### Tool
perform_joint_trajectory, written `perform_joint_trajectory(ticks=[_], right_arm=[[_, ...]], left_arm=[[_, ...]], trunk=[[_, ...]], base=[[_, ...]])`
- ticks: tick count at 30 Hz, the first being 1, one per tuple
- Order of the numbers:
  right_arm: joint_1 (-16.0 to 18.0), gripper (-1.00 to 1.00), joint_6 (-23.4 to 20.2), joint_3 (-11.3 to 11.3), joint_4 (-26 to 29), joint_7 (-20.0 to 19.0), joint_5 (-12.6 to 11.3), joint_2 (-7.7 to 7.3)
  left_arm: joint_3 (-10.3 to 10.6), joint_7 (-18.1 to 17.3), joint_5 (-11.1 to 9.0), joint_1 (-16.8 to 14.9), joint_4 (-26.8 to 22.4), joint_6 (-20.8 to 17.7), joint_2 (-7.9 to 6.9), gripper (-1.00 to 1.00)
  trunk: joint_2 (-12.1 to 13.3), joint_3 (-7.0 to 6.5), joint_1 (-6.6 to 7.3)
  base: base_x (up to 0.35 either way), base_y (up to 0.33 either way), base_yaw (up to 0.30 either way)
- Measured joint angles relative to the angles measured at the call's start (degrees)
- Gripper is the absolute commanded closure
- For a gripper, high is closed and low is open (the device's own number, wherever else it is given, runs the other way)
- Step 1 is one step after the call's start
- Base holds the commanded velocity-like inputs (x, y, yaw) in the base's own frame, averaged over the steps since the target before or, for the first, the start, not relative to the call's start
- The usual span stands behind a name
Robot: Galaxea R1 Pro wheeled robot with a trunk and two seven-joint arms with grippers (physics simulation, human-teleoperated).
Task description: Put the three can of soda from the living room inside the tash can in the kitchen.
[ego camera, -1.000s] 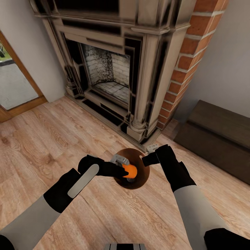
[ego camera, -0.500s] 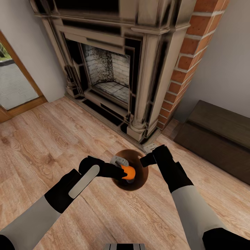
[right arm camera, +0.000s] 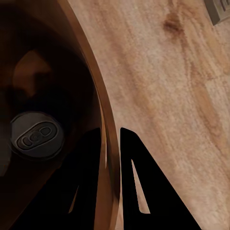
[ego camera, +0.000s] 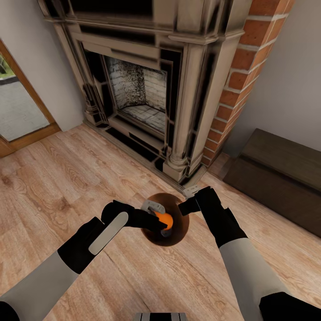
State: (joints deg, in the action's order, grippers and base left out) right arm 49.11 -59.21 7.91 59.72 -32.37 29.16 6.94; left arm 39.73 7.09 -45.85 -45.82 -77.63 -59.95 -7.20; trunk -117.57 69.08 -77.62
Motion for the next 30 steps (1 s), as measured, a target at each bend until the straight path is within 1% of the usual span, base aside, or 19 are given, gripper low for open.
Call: perform_joint_trajectory(ticks=[5, 20, 24, 26, 28, 29, 30], right_arm=[[0.0, 1.0, -0.03, 0.0, -0.64, -0.01, -0.11, -0.01], [0.0, 1.0, -0.03, 0.0, -0.95, -0.02, -0.14, -0.01], [0.0, 1.0, -0.05, 0.0, -0.62, -0.03, -0.17, -0.01], [0.0, 1.0, -0.11, 0.01, -0.07, -0.06, -0.44, -0.01], [0.02, 1.0, -0.15, -0.01, 1.11, -0.03, -0.76, -0.06], [0.02, 1.0, -0.26, -0.02, 1.14, -0.1, -1.2, -0.06], [0.0, 1.0, -0.5, -0.03, 1.08, -0.17, -1.83, -0.09]], left_arm=[[0.1, -0.03, -0.38, 0.0, 0.61, 0.03, 0.09, -1.0], [0.13, -0.14, -0.59, 0.0, 0.88, 0.04, 0.07, -1.0], [0.11, -0.19, -0.3, 0.0, 0.5, 0.01, -0.01, -1.0], [0.1, -0.28, -0.31, 0.0, -0.04, 0.01, -0.17, -1.0], [0.09, -0.25, 0.45, 0.02, -1.48, -0.05, -0.39, -1.0], [0.07, -0.3, 0.41, 0.02, -2.03, -0.05, -0.44, -1.0], [0.0, -0.51, 0.11, 0.04, -3.83, -0.05, -0.63, -1.0]], trunk=[[0.0, 0.0, 0.0], [0.0, 0.0, 0.0], [0.0, 0.0, 0.0], [-0.39, 0.17, -0.22], [-1.19, 0.53, -0.65], [-1.2, 0.54, -0.66], [-1.2, 0.54, -0.66]], base=[[0.0, 0.0, 0.0], [0.0, 0.0, 0.0], [0.0, 0.0, 0.0], [0.0, 0.0, 0.0], [0.0, 0.0, 0.0], [0.0, 0.0, 0.0], [0.0, 0.0, 0.0]])
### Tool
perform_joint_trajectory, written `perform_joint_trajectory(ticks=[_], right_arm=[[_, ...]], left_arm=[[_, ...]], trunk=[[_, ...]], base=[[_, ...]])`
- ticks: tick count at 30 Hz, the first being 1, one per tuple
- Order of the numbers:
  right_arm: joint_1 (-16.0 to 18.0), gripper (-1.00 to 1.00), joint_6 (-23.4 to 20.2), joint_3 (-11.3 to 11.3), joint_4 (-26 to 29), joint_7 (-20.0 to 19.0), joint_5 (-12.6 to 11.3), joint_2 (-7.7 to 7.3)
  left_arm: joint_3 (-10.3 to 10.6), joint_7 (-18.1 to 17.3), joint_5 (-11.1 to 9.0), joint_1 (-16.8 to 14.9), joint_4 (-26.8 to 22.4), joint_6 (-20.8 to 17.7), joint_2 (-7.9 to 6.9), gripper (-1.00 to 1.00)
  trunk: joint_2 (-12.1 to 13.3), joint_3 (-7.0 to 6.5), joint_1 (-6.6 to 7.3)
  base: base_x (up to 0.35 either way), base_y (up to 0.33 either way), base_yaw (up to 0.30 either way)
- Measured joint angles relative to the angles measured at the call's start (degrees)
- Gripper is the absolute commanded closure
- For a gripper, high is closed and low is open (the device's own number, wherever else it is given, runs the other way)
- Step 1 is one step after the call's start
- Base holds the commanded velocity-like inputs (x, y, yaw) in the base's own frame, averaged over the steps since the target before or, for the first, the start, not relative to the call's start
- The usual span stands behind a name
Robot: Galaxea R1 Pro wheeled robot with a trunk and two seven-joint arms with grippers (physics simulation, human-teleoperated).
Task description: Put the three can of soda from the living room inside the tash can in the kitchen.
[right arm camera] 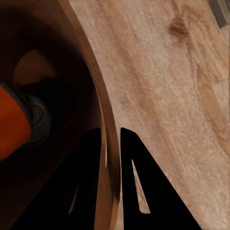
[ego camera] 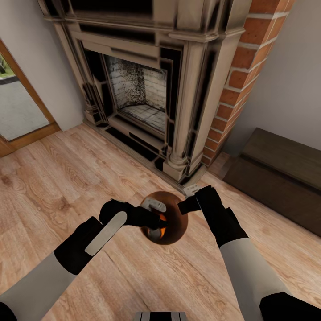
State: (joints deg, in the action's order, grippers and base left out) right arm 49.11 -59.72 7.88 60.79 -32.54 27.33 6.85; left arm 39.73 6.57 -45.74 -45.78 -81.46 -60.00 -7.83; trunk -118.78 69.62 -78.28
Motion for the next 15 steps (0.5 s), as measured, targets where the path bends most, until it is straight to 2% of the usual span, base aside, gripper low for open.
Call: perform_joint_trajectory(ticks=[2, 4, 5, 7, 8, 11, 12, 14, 15], right_arm=[[0.01, 1.0, -0.08, -0.03, -0.03, -0.02, -0.49, -0.04], [0.01, 1.0, 0.09, -0.04, -0.04, 0.06, 0.19, -0.07], [0.01, 1.0, 0.17, -0.09, -0.07, 0.08, 0.53, -0.08], [0.01, 1.0, 0.2, -0.13, -0.1, 0.08, 0.62, -0.12], [0.01, 1.0, 0.14, -0.18, -0.13, 0.05, 0.36, -0.15], [0.01, 1.0, 0.02, -0.24, -0.18, 0.03, -0.11, -0.17], [0.0, 1.0, 0.03, -0.29, -0.23, 0.02, -0.06, -0.21], [0.01, 1.0, 0.13, -0.34, -0.26, 0.06, 0.33, -0.23], [0.01, 1.0, 0.15, -0.36, -0.27, 0.07, 0.42, -0.27]], left_arm=[[-0.17, -0.7, -0.35, 0.27, -2.65, 0.0, -0.68, -1.0], [-0.24, -1.59, -0.46, 0.72, -4.05, 0.0, -1.48, -1.0], [-0.31, -3.91, -0.55, 1.21, -5.51, 0.0, -2.91, -1.0], [-0.36, -6.03, -0.59, 1.42, -6.15, 0.0, -4.02, -1.0], [-0.44, -9.37, -0.53, 1.57, -6.88, 0.0, -5.95, -1.0], [-0.89, -13.82, -0.62, 1.68, -7.74, 0.0, -8.87, -1.0], [-1.96, -16.95, -0.5, 1.72, -8.07, 0.01, -10.66, -1.0], [-3.0, -18.97, -0.62, 1.76, -8.22, 0.0, -11.84, -1.0], [-4.06, -20.81, -0.56, 1.8, -8.3, 0.01, -12.96, -1.0]], trunk=[[0.0, 0.0, 0.0], [0.0, 0.0, 0.0], [0.0, 0.0, 0.0], [0.0, 0.0, 0.0], [0.0, 0.0, 0.0], [0.0, 0.0, 0.0], [0.0, 0.0, 0.0], [0.0, 0.0, 0.0], [0.0, 0.0, 0.0]], base=[[0.0, 0.0, 0.0], [0.0, 0.0, 0.0], [0.0, 0.0, 0.0], [0.0, 0.0, 0.0], [0.0, 0.0, 0.0], [0.0, 0.0, 0.0], [0.0, 0.0, 0.0], [0.0, 0.0, 0.0], [0.0, 0.0, 0.0]])
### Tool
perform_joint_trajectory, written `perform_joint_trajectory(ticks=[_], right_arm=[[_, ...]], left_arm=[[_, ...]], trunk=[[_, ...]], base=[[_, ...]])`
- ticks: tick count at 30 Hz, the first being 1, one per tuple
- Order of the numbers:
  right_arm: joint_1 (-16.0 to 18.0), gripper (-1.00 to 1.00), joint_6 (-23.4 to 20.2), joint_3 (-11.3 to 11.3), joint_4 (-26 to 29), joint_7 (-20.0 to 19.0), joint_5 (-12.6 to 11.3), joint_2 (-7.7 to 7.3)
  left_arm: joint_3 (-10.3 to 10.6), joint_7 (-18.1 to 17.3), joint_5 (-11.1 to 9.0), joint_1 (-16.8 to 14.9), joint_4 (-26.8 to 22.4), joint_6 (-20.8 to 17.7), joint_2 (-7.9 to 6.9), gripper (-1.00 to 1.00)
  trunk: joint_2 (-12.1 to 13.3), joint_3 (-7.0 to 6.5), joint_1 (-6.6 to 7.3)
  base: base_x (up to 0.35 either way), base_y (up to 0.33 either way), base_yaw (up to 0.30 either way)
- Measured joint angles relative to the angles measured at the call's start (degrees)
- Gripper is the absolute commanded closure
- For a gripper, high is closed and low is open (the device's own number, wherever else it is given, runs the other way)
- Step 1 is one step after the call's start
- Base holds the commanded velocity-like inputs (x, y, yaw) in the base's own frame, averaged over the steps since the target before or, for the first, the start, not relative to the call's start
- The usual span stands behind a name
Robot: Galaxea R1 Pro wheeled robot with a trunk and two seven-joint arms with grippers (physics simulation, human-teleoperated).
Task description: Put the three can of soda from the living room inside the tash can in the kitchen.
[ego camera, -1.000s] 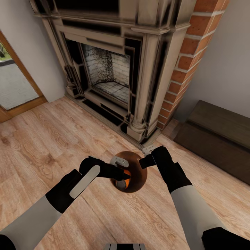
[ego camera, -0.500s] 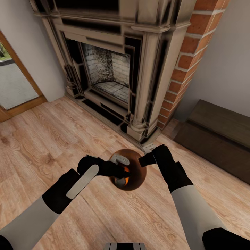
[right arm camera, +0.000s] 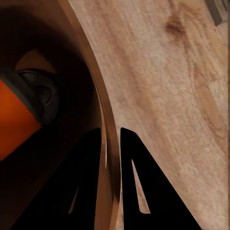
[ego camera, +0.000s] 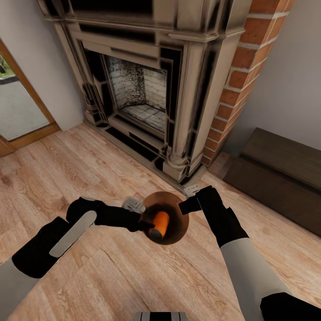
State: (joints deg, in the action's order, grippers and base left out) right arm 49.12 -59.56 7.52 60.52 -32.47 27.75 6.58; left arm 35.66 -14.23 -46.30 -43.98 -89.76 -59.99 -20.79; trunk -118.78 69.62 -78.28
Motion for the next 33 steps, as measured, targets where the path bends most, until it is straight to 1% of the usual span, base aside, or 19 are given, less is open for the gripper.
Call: perform_joint_trajectory(ticks=[2, 4, 5, 6, 7, 8, 9, 10, 12, 13, 15, 17, 19, 21, 22, 24, 27, 30, 33], right_arm=[[0.0, 1.0, -0.02, -0.05, -0.02, -0.01, -0.1, -0.03], [0.0, 1.0, -0.09, -0.15, -0.04, -0.03, -0.38, -0.09], [0.0, 1.0, -0.1, -0.2, -0.03, -0.03, -0.44, -0.14], [0.0, 1.0, -0.08, -0.24, -0.01, -0.03, -0.36, -0.17], [0.0, 1.0, -0.06, -0.31, 0.0, -0.02, -0.29, -0.22], [0.0, 1.0, -0.03, -0.35, 0.01, -0.01, -0.16, -0.25], [-0.04, 1.0, -0.01, -0.46, 0.05, -0.04, -0.19, -0.33], [-0.06, 1.0, 0.03, -0.53, 0.17, -0.16, -0.16, -0.38], [-0.07, 1.0, -0.03, -0.64, 0.41, -0.33, -0.5, -0.44], [-0.07, 1.0, -0.07, -0.74, 0.53, -0.39, -0.73, -0.47], [-0.08, 1.0, -0.18, -1.57, 0.71, -0.53, -1.19, -0.69], [-0.08, 1.0, -0.11, -3.06, 0.75, -0.48, -0.84, -1.0], [-0.14, 1.0, -0.13, -6.38, 0.81, -0.36, -0.86, -1.74], [-0.31, 1.0, 0.17, -7.47, 0.8, -0.19, 0.7, -2.37], [-0.78, 1.0, 0.03, -8.09, 0.83, -0.24, 0.32, -3.14], [-2.72, 1.0, -0.1, -8.79, 0.68, -0.2, 0.19, -4.47], [-5.24, 1.0, 0.19, -9.13, 0.43, -0.04, 1.24, -5.13], [-8.43, 1.0, 1.38, -9.68, 0.85, -0.15, -0.76, -6.15], [-10.15, 1.0, 3.06, -10.78, 0.99, -0.13, -0.09, -6.73]], left_arm=[[-1.28, -1.94, -0.04, 0.28, -0.06, -0.01, -1.22, -1.0], [-4.27, -5.16, 0.0, 1.17, -0.07, 0.0, -2.91, -1.0], [-7.05, -7.36, 0.11, 2.06, -0.04, 0.02, -3.77, -1.0], [-8.69, -8.46, 0.09, 2.68, -0.02, 0.0, -4.16, -1.0], [-12.03, -10.32, 0.37, 4.01, 0.04, 0.02, -4.62, -1.0], [-13.81, -11.09, 0.41, 4.71, 0.09, 0.0, -4.81, -1.0], [-18.27, -12.5, 0.8, 6.54, 0.27, 0.04, -5.13, -1.0], [-20.53, -13.0, 0.85, 7.9, 0.4, 0.01, -5.27, -1.0], [-22.5, -13.28, 1.16, 9.96, 0.56, 0.41, -5.38, -1.0], [-23.39, -13.31, 2.1, 11.42, 0.62, 1.99, -5.42, -1.0], [-25.26, -13.2, 6.0, 14.59, 0.69, 6.42, -5.3, -1.0], [-26.34, -12.89, 8.54, 16.38, 0.72, 9.06, -5.17, -1.0], [-28.37, -11.81, 13.2, 20.73, 1.26, 14.83, -4.95, -1.0], [-29.31, -11.29, 14.55, 23.17, 2.4, 18.74, -4.87, -1.0], [-30.44, -10.9, 15.5, 25.27, 4.2, 23.6, -4.82, -1.0], [-32.06, -10.5, 16.41, 27.82, 9.36, 32.3, -4.75, -1.0], [-32.75, -10.41, 16.75, 28.87, 14.97, 38.38, -4.72, -1.0], [-33.04, -9.93, 16.99, 29.43, 21.27, 46.54, -4.32, -1.0], [-33.0, -9.33, 17.08, 29.57, 25.09, 50.9, -3.6, -1.0]], trunk=[[0.0, 0.0, 0.0], [0.0, 0.0, 0.0], [0.0, 0.0, 0.0], [0.0, 0.0, 0.0], [0.0, 0.0, 0.0], [0.0, 0.0, 0.0], [0.0, 0.0, 0.0], [0.0, 0.0, 0.0], [0.0, 0.0, 0.0], [0.0, 0.0, 0.0], [0.0, 0.0, 0.0], [0.0, 0.0, 0.0], [0.0, 0.0, 0.0], [0.0, 0.0, 0.0], [0.0, 0.01, 0.0], [0.0, 0.01, 0.0], [0.0, 0.01, 0.0], [0.0, 0.01, 0.0], [0.0, 0.01, 0.0]], base=[[0.0, 0.0, 0.0], [0.0, 0.0, 0.0], [0.0, 0.0, 0.0], [0.0, 0.0, 0.0], [0.0, 0.0, 0.0], [0.0, 0.0, 0.0], [0.0, 0.0, 0.0], [0.0, 0.0, 0.0], [0.0, 0.0, 0.0], [0.0, 0.0, 0.0], [0.0, 0.0, 0.0], [0.0, 0.0, 0.0], [0.0, 0.0, 0.0], [0.0, 0.0, 0.0], [0.0, 0.0, 0.0], [0.0, 0.0, 0.0], [0.0, 0.0, 0.0], [0.0, 0.0, 0.0], [0.0, 0.0, 0.0]])
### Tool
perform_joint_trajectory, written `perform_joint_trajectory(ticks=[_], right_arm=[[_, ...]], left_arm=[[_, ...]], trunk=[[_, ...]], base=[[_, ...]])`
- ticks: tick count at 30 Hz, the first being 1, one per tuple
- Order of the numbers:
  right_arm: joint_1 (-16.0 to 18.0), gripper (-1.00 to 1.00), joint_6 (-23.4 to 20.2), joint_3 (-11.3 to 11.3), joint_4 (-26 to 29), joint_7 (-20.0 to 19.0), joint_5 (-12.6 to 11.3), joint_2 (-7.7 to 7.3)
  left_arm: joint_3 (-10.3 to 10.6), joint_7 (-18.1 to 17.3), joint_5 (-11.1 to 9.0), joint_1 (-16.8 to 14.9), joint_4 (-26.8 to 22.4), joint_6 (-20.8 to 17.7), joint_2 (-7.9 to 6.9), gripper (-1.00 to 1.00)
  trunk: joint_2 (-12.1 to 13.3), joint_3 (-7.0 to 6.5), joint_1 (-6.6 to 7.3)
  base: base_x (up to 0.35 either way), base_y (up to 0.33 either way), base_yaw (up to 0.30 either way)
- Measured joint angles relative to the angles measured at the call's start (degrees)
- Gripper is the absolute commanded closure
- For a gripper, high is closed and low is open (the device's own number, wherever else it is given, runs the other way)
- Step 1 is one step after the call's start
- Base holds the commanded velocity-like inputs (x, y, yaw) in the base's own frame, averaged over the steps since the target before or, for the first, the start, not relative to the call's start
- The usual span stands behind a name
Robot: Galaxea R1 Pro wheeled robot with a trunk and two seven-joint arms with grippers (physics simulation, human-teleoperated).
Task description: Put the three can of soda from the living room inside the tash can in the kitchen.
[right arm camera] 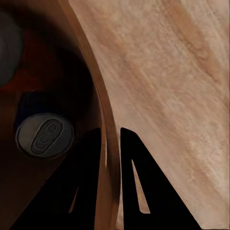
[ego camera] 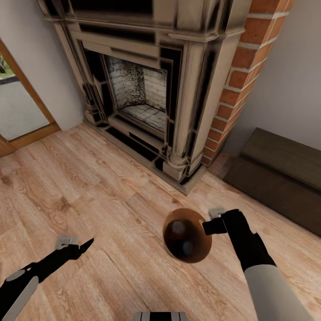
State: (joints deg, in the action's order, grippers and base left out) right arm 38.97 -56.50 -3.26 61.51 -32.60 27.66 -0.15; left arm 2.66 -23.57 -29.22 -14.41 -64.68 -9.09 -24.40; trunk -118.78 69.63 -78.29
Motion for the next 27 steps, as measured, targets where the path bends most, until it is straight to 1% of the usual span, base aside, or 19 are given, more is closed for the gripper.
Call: perform_joint_trajectory(ticks=[1, 2, 3, 6, 8, 10, 11, 12, 13, 14, 17, 18, 19, 21, 22, 24, 25, 27], right_arm=[[-0.63, 1.0, 0.63, -0.49, -0.06, 0.03, 0.21, -0.15], [-0.89, 1.0, 1.2, -0.71, -0.02, 0.09, 0.51, -0.2], [-1.23, 1.0, 2.26, -1.0, 0.01, 0.14, 0.33, -0.27], [-1.7, 1.0, 3.79, -1.24, 0.02, 0.08, -0.95, -0.33], [-1.8, 1.0, 5.21, -1.29, 0.03, 0.1, -0.98, -0.35], [-1.85, 1.0, 9.53, -1.48, 0.08, 0.19, -0.38, -0.43], [-2.1, 1.0, 12.46, -1.49, 0.08, 0.2, -0.28, -0.44], [-2.69, 1.0, 15.53, -1.52, 0.11, 0.23, -0.54, -0.32], [-3.12, 1.0, 16.7, -1.48, 0.1, 0.14, -1.36, -0.27], [-3.95, 1.0, 19.53, -1.47, 0.13, 0.1, -1.38, -0.19], [-5.07, 1.0, 24.22, -1.54, 0.25, 0.15, -1.43, -0.07], [-5.82, 1.0, 27.35, -1.57, 0.27, 0.18, -1.01, 0.0], [-6.23, 1.0, 28.92, -1.58, 0.3, 0.17, -1.35, 0.05], [-7.89, 1.0, 33.63, -1.55, 0.6, 0.17, -1.91, 0.27], [-8.29, 1.0, 34.32, -1.53, 0.66, 0.16, -2.08, 0.34], [-9.05, 1.0, 36.06, -1.6, 0.72, 0.32, -1.45, 0.56], [-9.22, 1.0, 36.28, -1.57, 0.73, 0.28, -2.09, 0.65], [-9.52, 1.0, 36.85, -1.58, 0.85, 0.31, -4.65, 0.82]], left_arm=[[0.02, 0.16, 0.04, 0.04, 1.61, 1.68, 0.21, -1.0], [0.05, 0.22, 0.06, 0.04, 2.26, 2.37, 0.28, -1.0], [0.08, 0.3, 0.18, 0.06, 3.15, 3.34, 0.39, -1.0], [0.13, 0.43, 0.36, 0.08, 4.34, 4.54, 0.6, -1.0], [0.16, 0.5, 0.38, 0.08, 4.8, 4.78, 0.69, -1.0], [0.2, 0.52, 0.39, 0.09, 6.01, 5.18, 0.76, -1.0], [0.21, 0.56, 0.4, 0.09, 6.77, 5.38, 0.79, -1.0], [0.22, 0.58, 0.4, 0.09, 7.33, 5.56, 0.84, -1.0], [0.25, 0.61, 0.39, 0.08, 7.65, 5.67, 0.86, -1.0], [0.28, 0.62, 0.42, 0.08, 8.34, 6.03, 0.96, -1.0], [0.3, 0.62, 0.43, 0.09, 9.43, 7.04, 1.39, -1.0], [0.28, 0.62, 0.43, 0.09, 10.2, 7.86, 1.66, -1.0], [0.27, 0.63, 0.42, 0.09, 10.55, 8.3, 1.76, -1.0], [0.31, 1.09, 0.45, 0.08, 11.4, 9.56, 2.03, -1.0], [0.31, 1.4, 0.44, 0.08, 11.53, 9.75, 2.07, -1.0], [0.31, 2.5, 0.44, 0.09, 11.72, 10.11, 2.15, -1.0], [0.32, 2.84, 0.45, 0.09, 11.78, 10.2, 2.17, -1.0], [0.33, 3.47, 0.46, 0.08, 11.91, 10.39, 2.21, -1.0]], trunk=[[0.0, 0.0, 0.0], [0.0, 0.0, 0.0], [0.0, 0.0, 0.0], [0.0, -0.01, 0.0], [0.0, -0.01, 0.0], [0.0, -0.01, 0.0], [0.0, -0.01, 0.0], [0.0, -0.01, 0.0], [0.0, -0.01, 0.0], [0.0, 0.0, 0.0], [0.0, -0.01, 0.0], [0.0, 0.0, 0.0], [0.0, 0.0, 0.0], [0.0, 0.0, 0.0], [0.0, 0.0, 0.0], [0.0, 0.0, 0.0], [0.0, 0.0, 0.0], [0.0, -0.01, 0.0]], base=[[0.0, 0.0, 0.0], [0.0, 0.0, 0.0], [0.0, 0.0, 0.0], [0.0, 0.0, 0.0], [0.0, 0.0, 0.0], [0.0, 0.0, 0.0], [0.0, 0.0, 0.0], [0.0, 0.0, 0.0], [0.0, 0.0, 0.0], [0.0, 0.0, 0.0], [0.0, 0.0, 0.0], [0.0, 0.0, 0.0], [0.0, 0.0, 0.0], [0.0, 0.0, 0.0], [0.0, 0.0, 0.0], [0.0, 0.0, 0.0], [0.0, 0.0, 0.0], [0.0, 0.0, 0.0]])
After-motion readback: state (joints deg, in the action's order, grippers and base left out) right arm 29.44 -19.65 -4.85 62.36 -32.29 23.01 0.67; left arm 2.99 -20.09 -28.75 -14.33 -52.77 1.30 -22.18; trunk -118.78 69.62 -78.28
